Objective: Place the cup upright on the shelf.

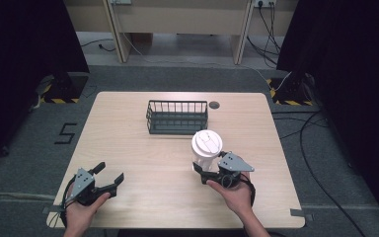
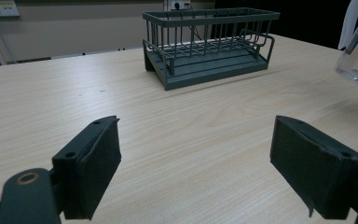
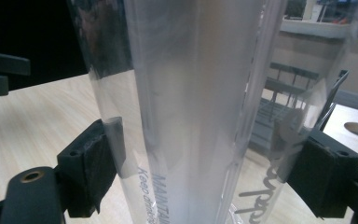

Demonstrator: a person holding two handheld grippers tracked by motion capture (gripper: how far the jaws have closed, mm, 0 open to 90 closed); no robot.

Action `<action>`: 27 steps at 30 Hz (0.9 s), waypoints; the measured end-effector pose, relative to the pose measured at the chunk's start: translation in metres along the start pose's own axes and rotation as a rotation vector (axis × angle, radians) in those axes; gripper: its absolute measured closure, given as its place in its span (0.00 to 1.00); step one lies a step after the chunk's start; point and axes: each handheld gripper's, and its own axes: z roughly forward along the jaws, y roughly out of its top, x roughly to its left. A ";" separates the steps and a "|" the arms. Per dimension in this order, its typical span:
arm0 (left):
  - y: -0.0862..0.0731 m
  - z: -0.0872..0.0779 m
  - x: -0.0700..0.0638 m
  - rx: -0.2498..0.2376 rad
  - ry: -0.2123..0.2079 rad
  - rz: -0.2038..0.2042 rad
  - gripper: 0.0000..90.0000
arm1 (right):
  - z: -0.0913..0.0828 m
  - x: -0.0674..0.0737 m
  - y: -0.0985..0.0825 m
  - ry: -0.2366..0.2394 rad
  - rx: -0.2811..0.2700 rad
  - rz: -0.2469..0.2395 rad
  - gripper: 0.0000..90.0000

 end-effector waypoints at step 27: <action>0.000 0.000 -0.001 -0.002 -0.003 -0.005 0.17 | 0.028 -0.020 0.035 -0.039 -0.030 -0.005 0.20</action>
